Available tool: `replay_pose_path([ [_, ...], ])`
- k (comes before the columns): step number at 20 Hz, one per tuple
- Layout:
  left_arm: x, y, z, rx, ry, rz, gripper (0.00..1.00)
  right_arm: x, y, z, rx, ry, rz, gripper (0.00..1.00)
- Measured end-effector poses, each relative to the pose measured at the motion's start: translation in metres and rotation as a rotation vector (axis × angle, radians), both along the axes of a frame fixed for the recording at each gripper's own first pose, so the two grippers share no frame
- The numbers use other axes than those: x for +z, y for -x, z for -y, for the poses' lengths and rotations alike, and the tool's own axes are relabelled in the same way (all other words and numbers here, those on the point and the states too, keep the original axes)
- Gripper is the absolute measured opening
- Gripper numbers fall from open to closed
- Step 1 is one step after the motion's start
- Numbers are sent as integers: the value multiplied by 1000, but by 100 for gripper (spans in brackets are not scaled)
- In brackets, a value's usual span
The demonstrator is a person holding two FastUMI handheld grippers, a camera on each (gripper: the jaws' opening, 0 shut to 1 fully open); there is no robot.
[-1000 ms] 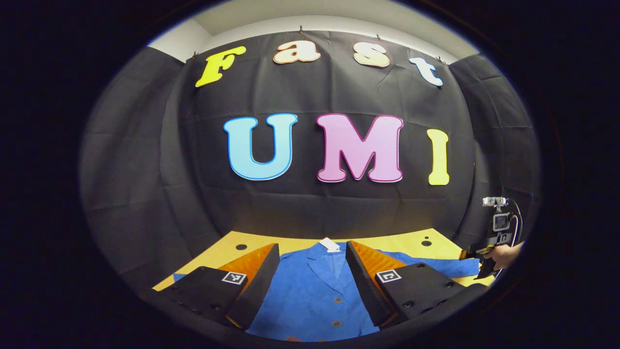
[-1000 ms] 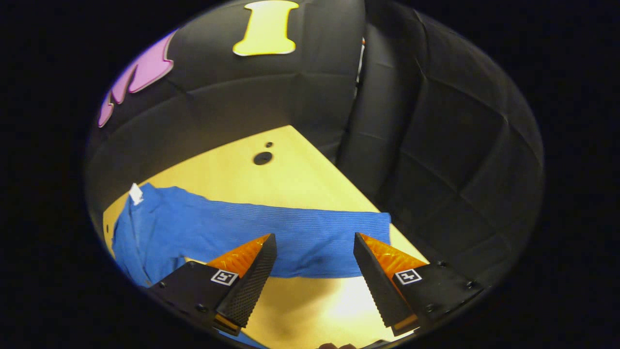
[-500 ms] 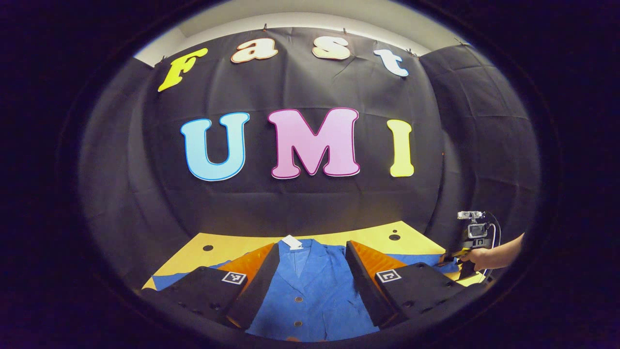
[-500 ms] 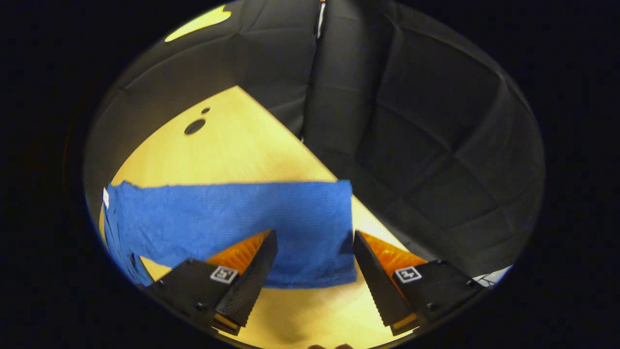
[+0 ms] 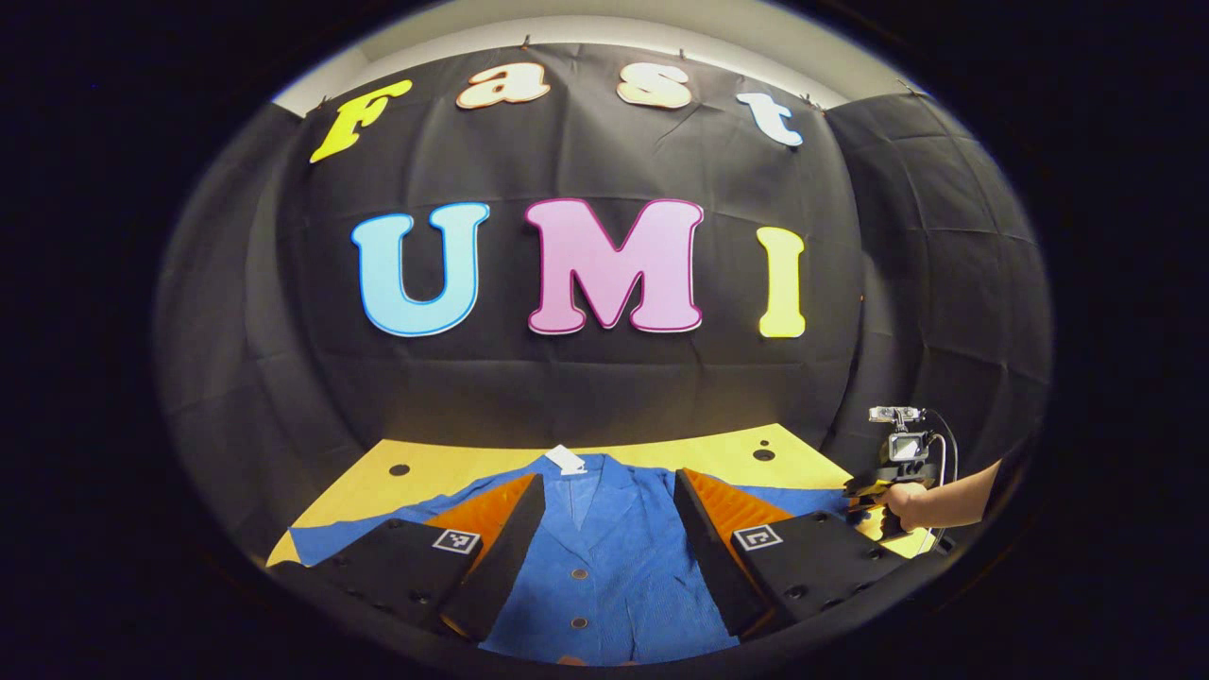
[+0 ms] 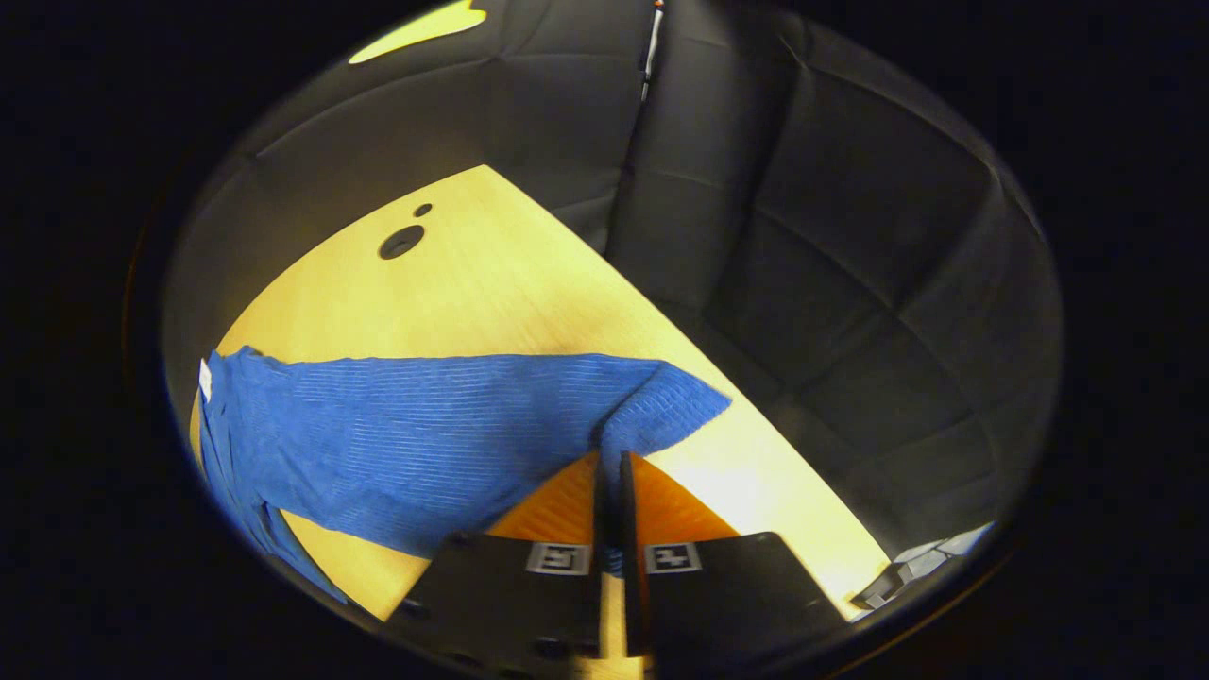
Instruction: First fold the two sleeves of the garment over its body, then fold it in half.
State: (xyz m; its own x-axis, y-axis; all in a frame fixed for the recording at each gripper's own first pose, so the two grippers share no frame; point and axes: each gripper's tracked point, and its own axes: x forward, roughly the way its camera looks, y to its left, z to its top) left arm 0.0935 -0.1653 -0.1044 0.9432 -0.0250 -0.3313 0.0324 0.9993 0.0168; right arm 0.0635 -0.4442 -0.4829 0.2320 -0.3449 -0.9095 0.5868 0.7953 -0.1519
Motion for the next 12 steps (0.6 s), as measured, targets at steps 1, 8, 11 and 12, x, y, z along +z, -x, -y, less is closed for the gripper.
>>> replay_pose_path([
  [1,-2,2,-4,6,1,-5,80,-9,-3,-8,-1,-42,21,6],
  [8,3,14,-47,52,-34,20,80,42,-49,-62,-39,-163,219,2],
  [11,-3,25,-66,79,-15,10,80,88,-88,-120,39,-163,356,2],
  [12,-5,31,-73,92,-12,6,80,102,-99,-147,80,-179,392,2],
])
